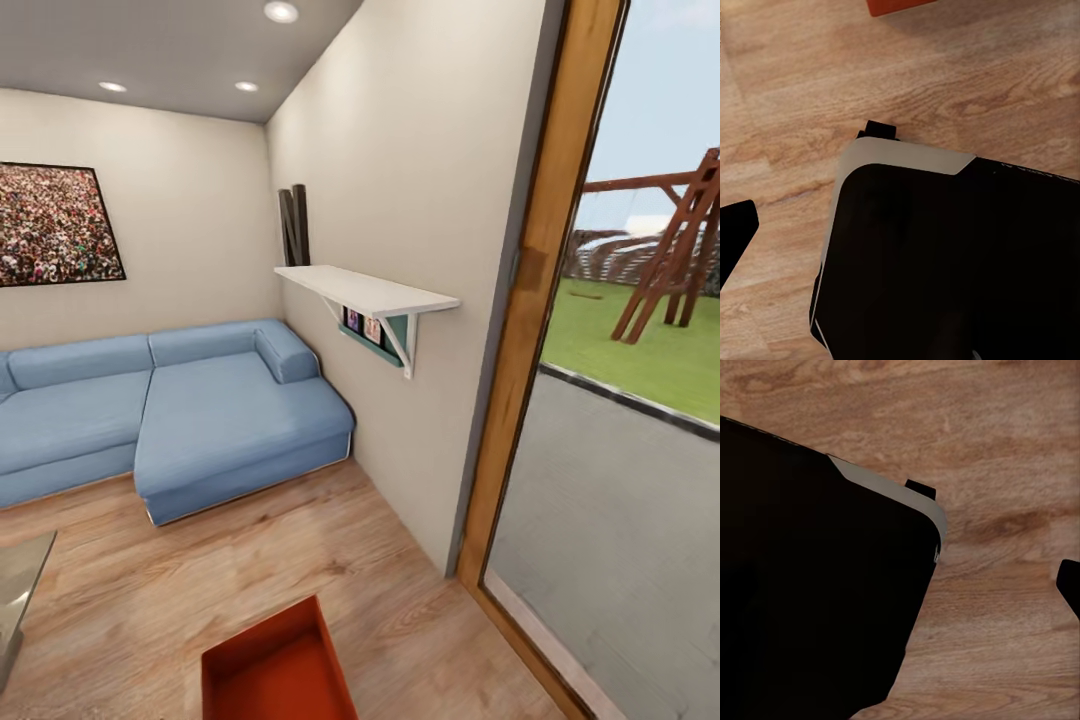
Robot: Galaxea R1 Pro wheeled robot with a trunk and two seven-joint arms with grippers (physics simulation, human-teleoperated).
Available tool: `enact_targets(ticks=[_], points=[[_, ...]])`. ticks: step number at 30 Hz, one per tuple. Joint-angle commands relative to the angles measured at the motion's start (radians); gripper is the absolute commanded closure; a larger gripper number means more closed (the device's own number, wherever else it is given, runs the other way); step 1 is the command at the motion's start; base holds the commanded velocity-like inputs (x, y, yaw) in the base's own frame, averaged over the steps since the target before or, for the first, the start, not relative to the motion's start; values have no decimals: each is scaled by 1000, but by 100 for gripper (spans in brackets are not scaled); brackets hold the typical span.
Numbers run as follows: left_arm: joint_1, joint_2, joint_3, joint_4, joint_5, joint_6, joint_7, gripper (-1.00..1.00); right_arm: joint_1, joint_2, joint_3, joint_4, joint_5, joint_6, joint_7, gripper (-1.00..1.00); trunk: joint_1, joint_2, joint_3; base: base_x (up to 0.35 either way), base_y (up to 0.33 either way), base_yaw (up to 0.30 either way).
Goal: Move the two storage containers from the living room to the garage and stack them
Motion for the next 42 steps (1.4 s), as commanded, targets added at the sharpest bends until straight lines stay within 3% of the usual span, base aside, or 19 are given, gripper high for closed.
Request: enact_targets(ticks=[1,42], points=[[-1,0,2,0,6,0,-1,-100,-1,0,7,3,-2,-5,0,-100,0,-1,-1,0,-1,121],[-1,0,2,0,6,0,-1,-100,-1,-2,8,3,-1,-5,0,-100,0,-1,-1,0,0,264]])
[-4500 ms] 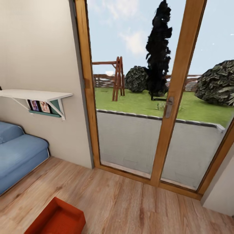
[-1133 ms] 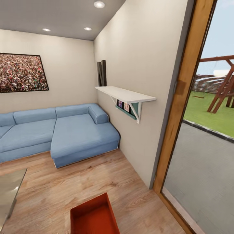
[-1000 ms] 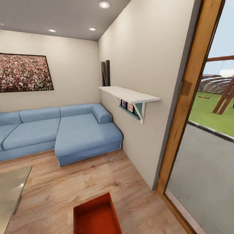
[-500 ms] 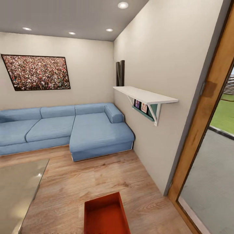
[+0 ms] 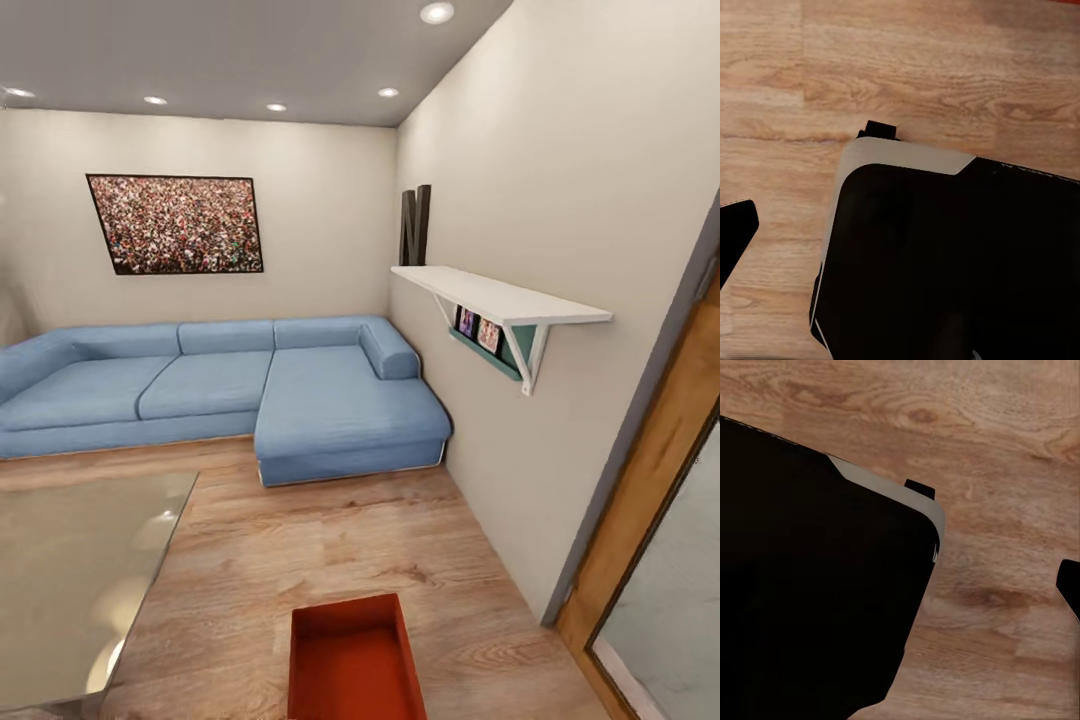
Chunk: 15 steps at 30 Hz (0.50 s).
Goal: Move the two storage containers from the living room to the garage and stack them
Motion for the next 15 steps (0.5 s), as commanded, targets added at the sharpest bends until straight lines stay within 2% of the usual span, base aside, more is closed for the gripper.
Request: enact_targets(ticks=[1,6,15], points=[[-1,0,2,0,6,0,-1,-100,-1,0,8,3,-2,-5,0,-100,0,-1,-1,0,0,270],[-1,0,2,0,5,0,-1,-100,-1,0,8,3,-2,-5,0,-100,0,-1,-1,0,0,221],[-1,0,2,0,6,0,-1,-100,-1,-2,6,3,-3,-5,0,-100,0,-1,-1,0,0,20]])
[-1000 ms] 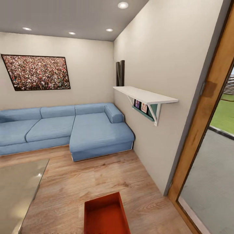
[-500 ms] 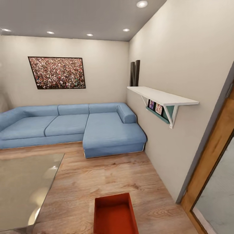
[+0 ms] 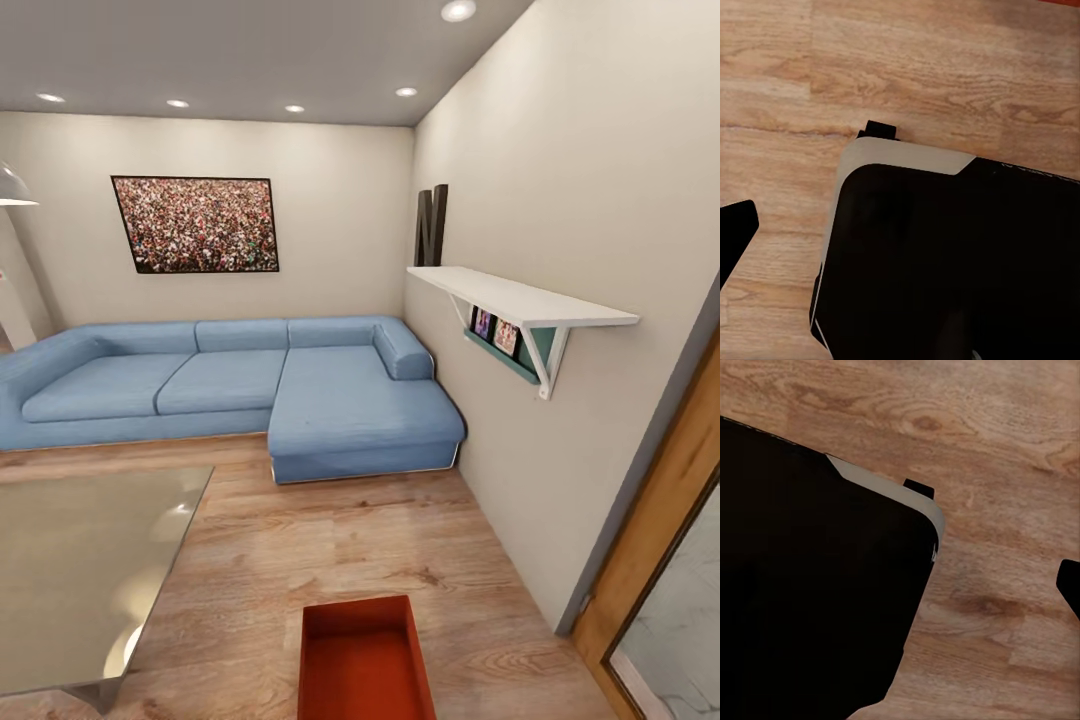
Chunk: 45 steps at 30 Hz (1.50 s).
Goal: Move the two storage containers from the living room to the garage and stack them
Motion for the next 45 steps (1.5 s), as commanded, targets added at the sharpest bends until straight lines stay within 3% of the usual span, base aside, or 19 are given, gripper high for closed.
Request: enact_targets(ticks=[1,45], points=[[-1,0,2,0,6,0,-1,-100,-1,0,8,3,-1,-5,0,-100,0,-1,-1,0,0,0],[-1,3,2,0,7,0,-1,-100,-1,0,17,3,5,-2,0,-100,0,-1,-1,50,-32,0]])
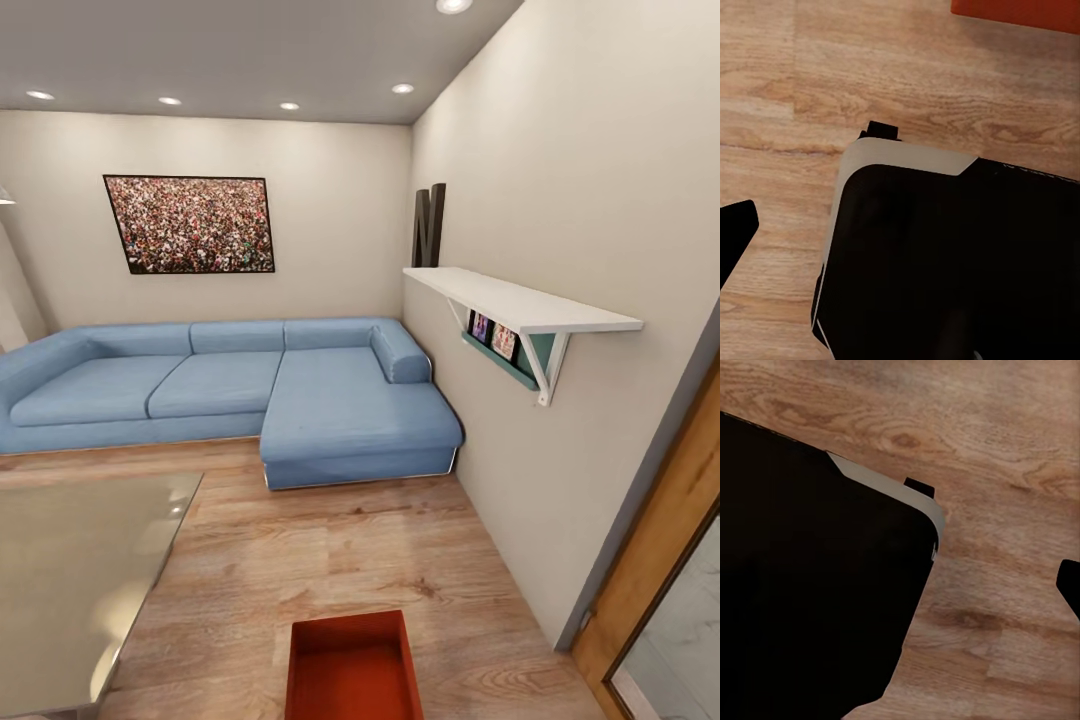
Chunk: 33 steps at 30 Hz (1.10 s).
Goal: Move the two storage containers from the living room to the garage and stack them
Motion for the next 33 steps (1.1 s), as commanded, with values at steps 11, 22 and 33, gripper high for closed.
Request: enact_targets(ticks=[11,22,33], points=[[-1,0,2,0,6,0,-1,-100,-1,2,6,3,-2,-4,0,-100,0,-1,-1,0,0,0],[-1,-1,2,0,6,0,-1,-100,-1,0,7,3,-3,-3,0,-100,0,-1,-11,0,0,0],[-1,-1,2,0,5,0,-1,-100,-1,0,9,3,-3,-3,0,-100,0,-1,-28,0,0,0]])
